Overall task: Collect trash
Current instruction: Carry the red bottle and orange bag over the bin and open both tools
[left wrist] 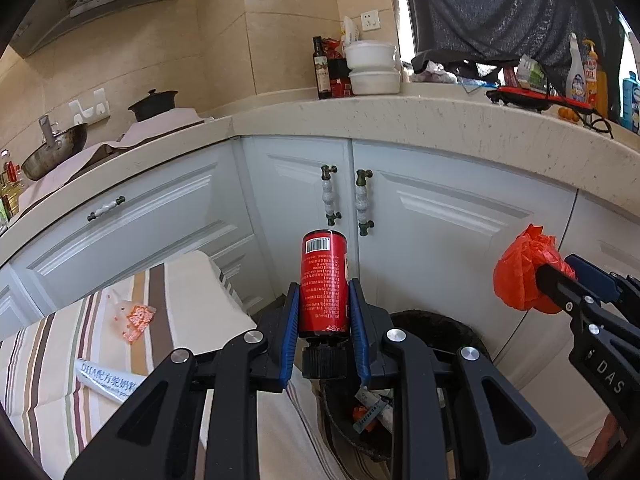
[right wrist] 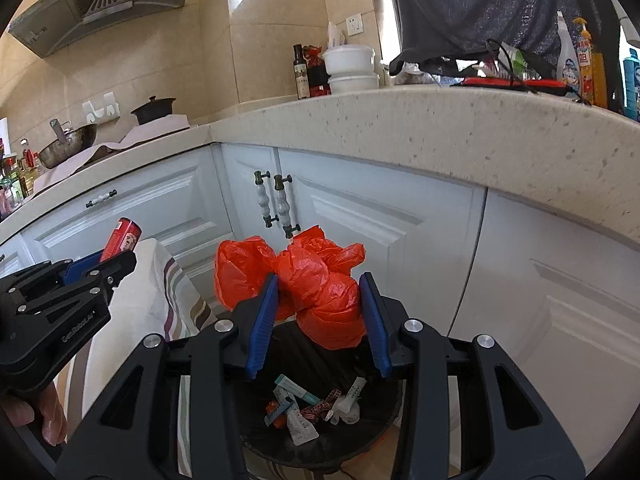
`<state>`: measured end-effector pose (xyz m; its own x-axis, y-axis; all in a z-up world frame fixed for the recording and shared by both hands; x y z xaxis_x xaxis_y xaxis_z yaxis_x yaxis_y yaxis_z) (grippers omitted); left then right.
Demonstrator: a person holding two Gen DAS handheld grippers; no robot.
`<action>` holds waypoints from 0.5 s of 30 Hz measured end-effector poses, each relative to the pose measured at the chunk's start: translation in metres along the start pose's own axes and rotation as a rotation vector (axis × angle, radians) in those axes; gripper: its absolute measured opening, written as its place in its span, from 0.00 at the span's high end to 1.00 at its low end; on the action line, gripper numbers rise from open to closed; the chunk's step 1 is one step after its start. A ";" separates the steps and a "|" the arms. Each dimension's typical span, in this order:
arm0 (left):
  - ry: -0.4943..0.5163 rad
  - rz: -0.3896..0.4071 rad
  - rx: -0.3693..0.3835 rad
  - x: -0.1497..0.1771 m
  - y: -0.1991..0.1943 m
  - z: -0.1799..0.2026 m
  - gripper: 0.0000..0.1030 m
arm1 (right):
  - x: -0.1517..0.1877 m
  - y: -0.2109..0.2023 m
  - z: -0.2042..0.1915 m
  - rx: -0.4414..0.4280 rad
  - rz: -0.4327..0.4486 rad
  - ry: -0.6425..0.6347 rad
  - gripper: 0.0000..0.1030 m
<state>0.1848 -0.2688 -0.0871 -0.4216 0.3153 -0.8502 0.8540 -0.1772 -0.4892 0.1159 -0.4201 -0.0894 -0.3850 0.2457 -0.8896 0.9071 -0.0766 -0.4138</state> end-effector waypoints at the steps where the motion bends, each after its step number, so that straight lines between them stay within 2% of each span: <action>1: 0.002 -0.002 0.000 0.001 0.001 0.000 0.76 | 0.001 0.003 0.002 0.001 -0.003 0.002 0.61; 15: 0.043 -0.045 0.005 0.001 0.032 0.022 0.76 | 0.012 0.045 0.015 0.005 -0.051 0.032 0.60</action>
<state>0.2051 -0.2950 -0.1083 -0.4462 0.3632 -0.8180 0.8328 -0.1661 -0.5280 0.1501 -0.4354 -0.1217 -0.4251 0.2798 -0.8608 0.8856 -0.0681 -0.4595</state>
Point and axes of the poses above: each gripper's, at about its wrist camera, not at the fingertips, and y roughly the way its jaws point, z to its right, x to its underside, the point moved 10 cm from there along y, roughly the way its jaws point, and after that the axes turned 8 degrees about -x, right-handed, at the moved point
